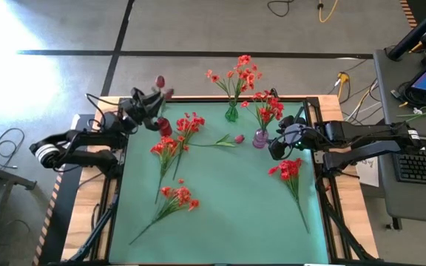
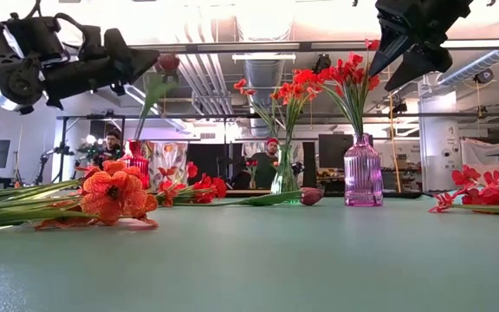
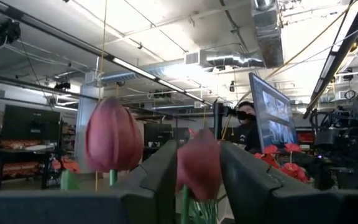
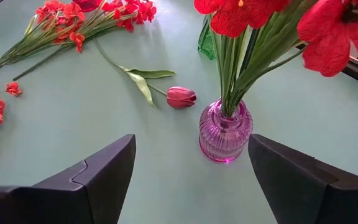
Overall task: Sort flowers into vase by color
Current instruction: Put the bottom dark red flower into the red flower vase, then put the bottom red flowers into the violet flower vase
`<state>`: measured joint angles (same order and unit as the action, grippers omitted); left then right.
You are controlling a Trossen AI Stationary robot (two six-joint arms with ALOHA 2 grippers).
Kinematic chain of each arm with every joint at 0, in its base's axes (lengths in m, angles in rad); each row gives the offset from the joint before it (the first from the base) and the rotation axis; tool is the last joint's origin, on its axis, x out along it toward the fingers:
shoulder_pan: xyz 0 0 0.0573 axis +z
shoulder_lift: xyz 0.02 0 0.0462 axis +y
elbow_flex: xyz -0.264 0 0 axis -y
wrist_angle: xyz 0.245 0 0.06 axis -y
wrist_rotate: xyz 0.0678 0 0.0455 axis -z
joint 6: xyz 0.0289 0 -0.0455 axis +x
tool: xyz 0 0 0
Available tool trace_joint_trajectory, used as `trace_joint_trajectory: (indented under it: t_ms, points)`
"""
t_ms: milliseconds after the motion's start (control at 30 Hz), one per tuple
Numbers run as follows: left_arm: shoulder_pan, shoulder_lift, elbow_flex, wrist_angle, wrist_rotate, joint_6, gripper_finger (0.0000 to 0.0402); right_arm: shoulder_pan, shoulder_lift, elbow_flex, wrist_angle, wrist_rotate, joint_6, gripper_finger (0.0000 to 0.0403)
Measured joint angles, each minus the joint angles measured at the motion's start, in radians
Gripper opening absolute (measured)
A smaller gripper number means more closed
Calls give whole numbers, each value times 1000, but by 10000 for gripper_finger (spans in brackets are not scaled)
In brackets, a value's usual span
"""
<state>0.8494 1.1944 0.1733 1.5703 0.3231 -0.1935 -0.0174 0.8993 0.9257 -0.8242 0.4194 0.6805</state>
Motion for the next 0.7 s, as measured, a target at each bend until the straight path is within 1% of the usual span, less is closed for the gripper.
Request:
trace_joint_trajectory:
  t_ms: [167, 333, 533, 700]
  points:
    - [0, -39, -20, 0, 5, 1, 134, 0, 0, 0, 0, 0, 0, 299]
    - [0, -79, -39, 0, 88, 1, 153, 0, 0, 0, 0, -1, 0, 304]
    - [-4, -120, -45, 0, 86, 1, 159, 0, 0, 0, 0, -4, 0, 305]
    - [-16, -141, -45, 1, 114, -4, 159, 0, 0, 0, 0, -4, 0, 300]
